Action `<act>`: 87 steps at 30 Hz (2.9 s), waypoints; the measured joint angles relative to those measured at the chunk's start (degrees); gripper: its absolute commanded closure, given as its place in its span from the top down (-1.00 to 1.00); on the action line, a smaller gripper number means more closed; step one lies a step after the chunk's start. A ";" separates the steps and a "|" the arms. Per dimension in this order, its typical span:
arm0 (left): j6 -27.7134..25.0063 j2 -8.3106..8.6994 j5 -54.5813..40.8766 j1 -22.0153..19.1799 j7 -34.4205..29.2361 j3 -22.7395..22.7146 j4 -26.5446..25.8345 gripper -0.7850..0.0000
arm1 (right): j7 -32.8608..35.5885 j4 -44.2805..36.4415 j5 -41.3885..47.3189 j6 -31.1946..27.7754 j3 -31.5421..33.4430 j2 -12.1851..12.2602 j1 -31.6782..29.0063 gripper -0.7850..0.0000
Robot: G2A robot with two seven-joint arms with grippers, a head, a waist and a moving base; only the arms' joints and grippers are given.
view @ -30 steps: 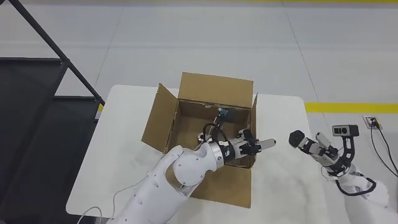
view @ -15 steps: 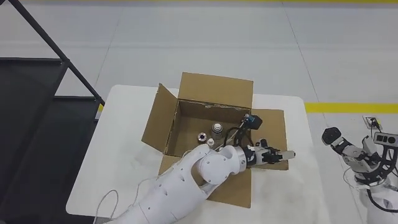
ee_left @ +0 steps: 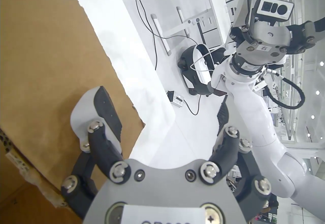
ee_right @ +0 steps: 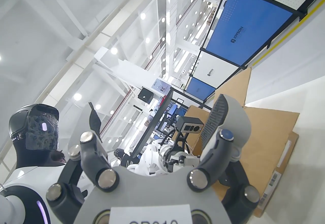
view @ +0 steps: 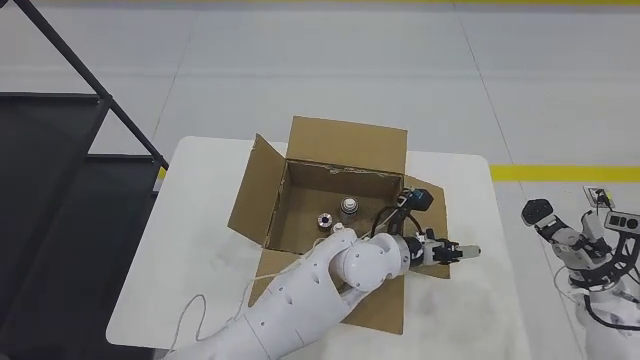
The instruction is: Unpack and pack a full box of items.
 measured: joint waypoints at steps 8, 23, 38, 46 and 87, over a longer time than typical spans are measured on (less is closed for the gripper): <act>-2.71 3.80 3.48 5.88 -0.32 -10.17 -14.74 1.00 | -2.25 2.54 0.23 -0.94 -1.02 -0.38 2.62 1.00; -8.36 13.38 9.32 42.96 -8.32 -49.89 -65.63 1.00 | -9.12 -15.60 -29.30 -1.78 -7.84 -0.91 4.12 1.00; -31.57 14.87 -12.33 77.19 -6.04 -88.13 -69.35 1.00 | -17.82 -24.38 -92.14 25.08 -38.51 -5.40 19.43 1.00; -36.37 15.18 -20.55 81.17 -6.32 -92.48 -61.77 1.00 | -10.12 -19.67 -100.75 36.08 -49.94 -8.25 26.62 1.00; -36.50 15.33 -21.26 80.92 -7.24 -92.32 -61.13 1.00 | -7.97 -6.62 -95.77 44.52 -57.06 -14.15 32.65 -0.25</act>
